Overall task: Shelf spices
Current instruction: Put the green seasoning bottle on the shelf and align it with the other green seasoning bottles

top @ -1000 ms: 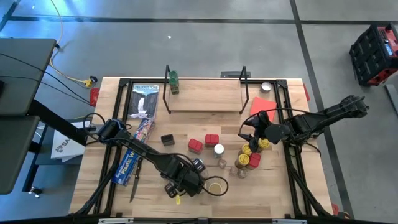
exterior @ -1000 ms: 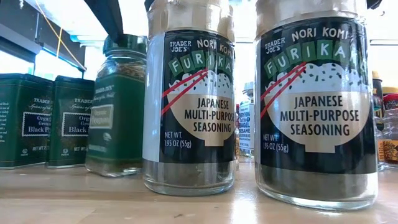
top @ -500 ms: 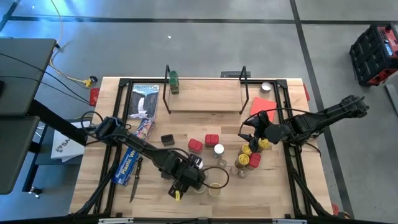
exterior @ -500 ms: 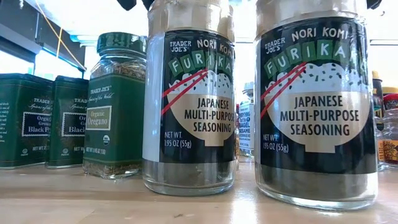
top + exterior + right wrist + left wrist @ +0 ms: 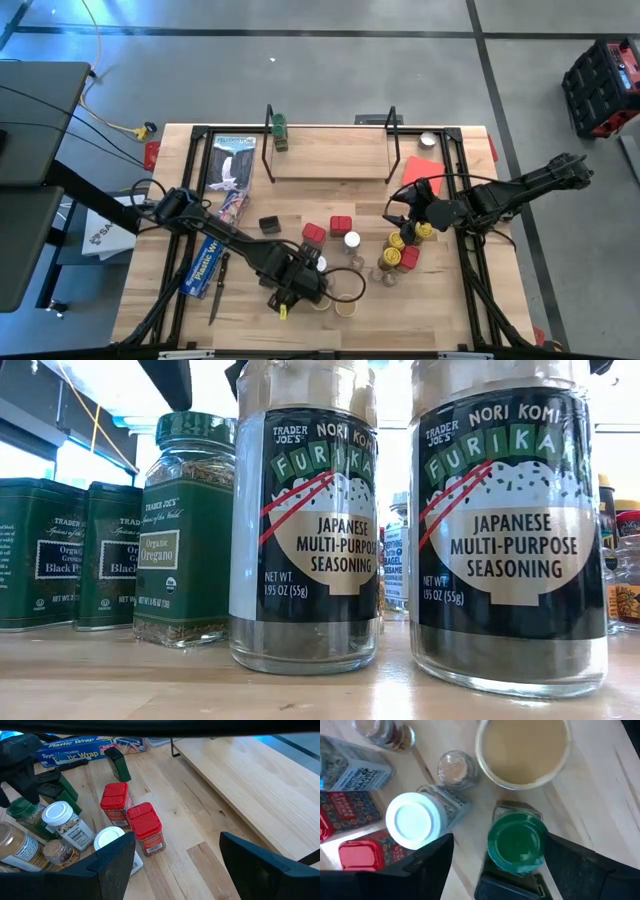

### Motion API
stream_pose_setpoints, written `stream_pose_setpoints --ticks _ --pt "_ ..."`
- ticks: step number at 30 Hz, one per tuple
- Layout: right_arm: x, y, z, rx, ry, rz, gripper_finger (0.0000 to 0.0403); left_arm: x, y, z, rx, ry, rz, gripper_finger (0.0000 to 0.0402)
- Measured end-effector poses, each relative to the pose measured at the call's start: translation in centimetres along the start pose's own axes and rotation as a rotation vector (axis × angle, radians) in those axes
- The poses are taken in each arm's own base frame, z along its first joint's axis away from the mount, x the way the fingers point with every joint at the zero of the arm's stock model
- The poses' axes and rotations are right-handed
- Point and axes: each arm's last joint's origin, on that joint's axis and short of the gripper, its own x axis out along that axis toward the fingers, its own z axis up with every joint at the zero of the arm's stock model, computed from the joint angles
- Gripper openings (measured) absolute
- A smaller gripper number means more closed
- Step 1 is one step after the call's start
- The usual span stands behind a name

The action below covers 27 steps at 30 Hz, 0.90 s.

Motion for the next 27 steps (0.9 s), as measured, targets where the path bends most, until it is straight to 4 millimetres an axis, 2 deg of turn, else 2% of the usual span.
stream_pose_setpoints --ticks 4,10,15,20,27 --pt "0.0 0.0 0.0 0.000 0.001 0.000 0.0284 0.4 -0.2 0.1 0.007 0.003 -0.064 0.0296" --pt "0.0 0.0 0.0 0.000 0.001 0.000 0.0284 0.5 -0.2 0.1 0.007 0.003 -0.056 0.0296" --pt "0.0 0.0 0.0 0.000 0.000 0.000 0.0284 1.7 0.1 -0.8 -0.011 0.056 -0.074 0.0296" --pt "0.0 0.0 0.0 -0.001 0.001 0.000 0.0284 1.9 0.3 -0.8 -0.019 0.053 -0.047 0.0296" --pt "0.0 0.0 0.0 -0.001 0.001 0.000 0.0284 1.8 0.1 -0.4 -0.012 0.022 -0.044 0.0275"
